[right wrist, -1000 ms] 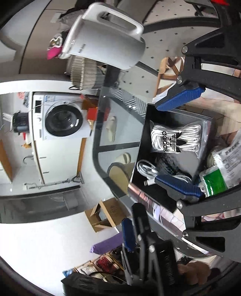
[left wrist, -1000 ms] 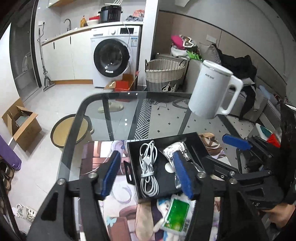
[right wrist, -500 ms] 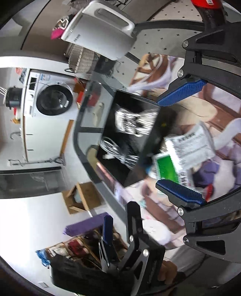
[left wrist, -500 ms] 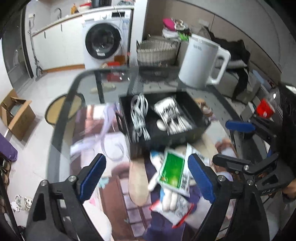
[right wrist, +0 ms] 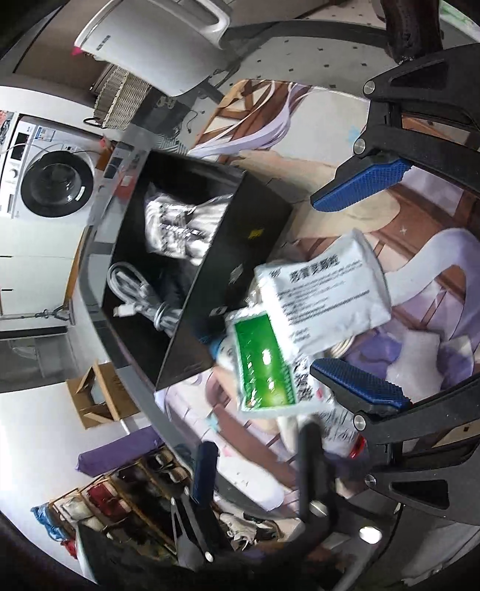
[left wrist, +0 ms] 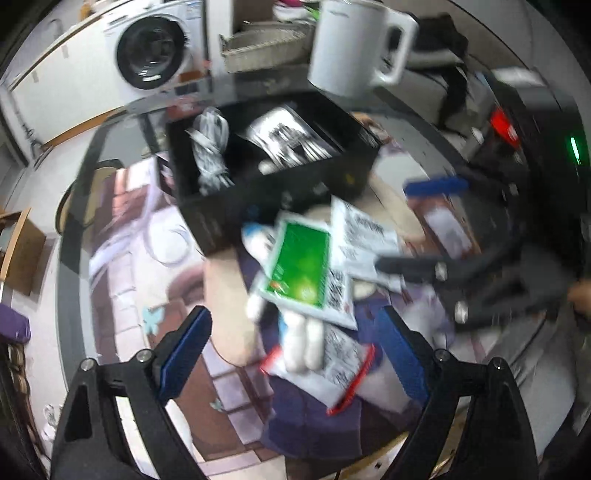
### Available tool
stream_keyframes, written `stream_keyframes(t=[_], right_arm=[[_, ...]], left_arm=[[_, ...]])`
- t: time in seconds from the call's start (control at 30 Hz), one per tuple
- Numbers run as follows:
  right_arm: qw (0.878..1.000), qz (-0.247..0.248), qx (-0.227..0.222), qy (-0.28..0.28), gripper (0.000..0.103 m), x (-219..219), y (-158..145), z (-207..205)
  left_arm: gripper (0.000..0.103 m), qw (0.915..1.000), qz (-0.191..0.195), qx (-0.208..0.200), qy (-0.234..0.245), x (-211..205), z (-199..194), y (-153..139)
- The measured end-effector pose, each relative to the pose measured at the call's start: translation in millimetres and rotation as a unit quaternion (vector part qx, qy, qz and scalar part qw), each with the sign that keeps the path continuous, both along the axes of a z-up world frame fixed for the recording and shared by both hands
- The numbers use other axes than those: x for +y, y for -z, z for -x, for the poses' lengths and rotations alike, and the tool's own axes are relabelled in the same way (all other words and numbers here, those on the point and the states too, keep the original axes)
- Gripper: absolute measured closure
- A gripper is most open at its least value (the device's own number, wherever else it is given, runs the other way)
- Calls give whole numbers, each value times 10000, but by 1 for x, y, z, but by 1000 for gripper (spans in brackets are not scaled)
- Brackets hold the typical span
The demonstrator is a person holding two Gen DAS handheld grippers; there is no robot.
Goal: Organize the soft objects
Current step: 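Move both tools back over the sachets and snack packet beside the box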
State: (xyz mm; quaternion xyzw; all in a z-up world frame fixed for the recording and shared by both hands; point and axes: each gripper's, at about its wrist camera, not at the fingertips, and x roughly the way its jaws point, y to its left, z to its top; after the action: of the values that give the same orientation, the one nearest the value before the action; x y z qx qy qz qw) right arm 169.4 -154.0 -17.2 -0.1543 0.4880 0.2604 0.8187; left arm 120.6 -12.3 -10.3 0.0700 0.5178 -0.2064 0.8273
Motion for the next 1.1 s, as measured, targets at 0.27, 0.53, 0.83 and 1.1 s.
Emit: stream_keyframes(t=[0.27, 0.53, 0.83, 1.1], right_arm=[[9999, 24, 148, 35, 19, -10, 11, 2], [9998, 146, 148, 35, 19, -6, 17, -1], [9995, 262, 157, 29, 19, -4, 22, -3], [9993, 265, 262, -7, 19, -1, 29, -6]], left_arm=[[13, 9993, -85, 364, -60, -16, 12, 28], [13, 9981, -435, 423, -63, -28, 9, 44], [13, 9976, -436, 481, -225, 3, 17, 45], [34, 9992, -193, 294, -200, 10, 16, 24]])
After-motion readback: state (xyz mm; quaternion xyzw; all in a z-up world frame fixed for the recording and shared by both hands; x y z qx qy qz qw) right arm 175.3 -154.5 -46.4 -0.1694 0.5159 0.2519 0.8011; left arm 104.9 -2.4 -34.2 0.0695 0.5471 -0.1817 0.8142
